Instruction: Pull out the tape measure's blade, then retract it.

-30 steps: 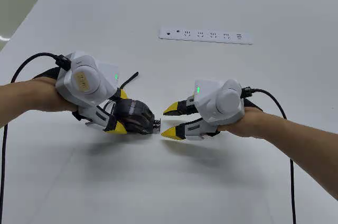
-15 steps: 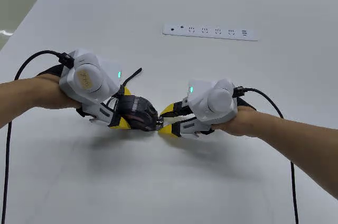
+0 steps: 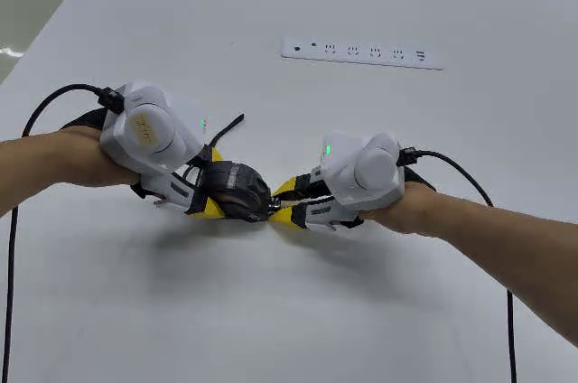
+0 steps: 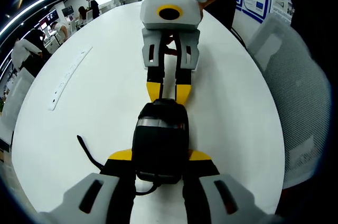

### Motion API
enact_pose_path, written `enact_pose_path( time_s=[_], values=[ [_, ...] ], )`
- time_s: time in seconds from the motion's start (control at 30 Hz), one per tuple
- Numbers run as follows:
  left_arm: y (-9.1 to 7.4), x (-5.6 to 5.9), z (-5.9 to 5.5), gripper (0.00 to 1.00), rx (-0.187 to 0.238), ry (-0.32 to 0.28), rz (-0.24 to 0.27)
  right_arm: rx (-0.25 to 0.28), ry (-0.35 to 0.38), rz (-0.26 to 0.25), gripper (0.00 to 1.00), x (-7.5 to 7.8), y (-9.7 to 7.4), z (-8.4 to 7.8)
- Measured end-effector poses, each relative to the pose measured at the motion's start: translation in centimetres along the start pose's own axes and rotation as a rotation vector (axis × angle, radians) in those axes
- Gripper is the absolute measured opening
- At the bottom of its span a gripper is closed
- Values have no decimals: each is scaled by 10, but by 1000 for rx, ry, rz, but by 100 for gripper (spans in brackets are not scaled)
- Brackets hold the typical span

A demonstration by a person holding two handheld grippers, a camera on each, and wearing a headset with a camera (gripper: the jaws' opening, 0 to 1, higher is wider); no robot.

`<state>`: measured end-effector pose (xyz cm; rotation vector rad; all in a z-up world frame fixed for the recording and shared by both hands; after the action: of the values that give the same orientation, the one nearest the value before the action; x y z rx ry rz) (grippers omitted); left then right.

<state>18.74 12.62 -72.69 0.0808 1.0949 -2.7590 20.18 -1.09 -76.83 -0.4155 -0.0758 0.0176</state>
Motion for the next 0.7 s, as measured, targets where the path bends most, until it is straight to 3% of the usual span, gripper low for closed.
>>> enact_pose_path(
  time_s=[0.2, 0.7],
  values=[
    [-1, 1, -1, 29, -9, 9, 3, -20, -20, 8, 14, -3, -1, 3],
    [-1, 2, 0, 29, 17, 11, 21, -48, -34, 30, 13, 0, -2, 5]
  ],
)
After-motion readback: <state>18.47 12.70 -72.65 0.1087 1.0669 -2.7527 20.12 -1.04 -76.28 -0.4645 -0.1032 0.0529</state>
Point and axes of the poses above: the centre of the closed fingertips' face, and the gripper's own axes: y roughly forward along the fingers, x roughly to its right, z roughly out of its top, the point moved 7 cm from there along -y, roughly backward along the fingers, and after that the axes turned 14 degrees about x, right-handed, at the moved point
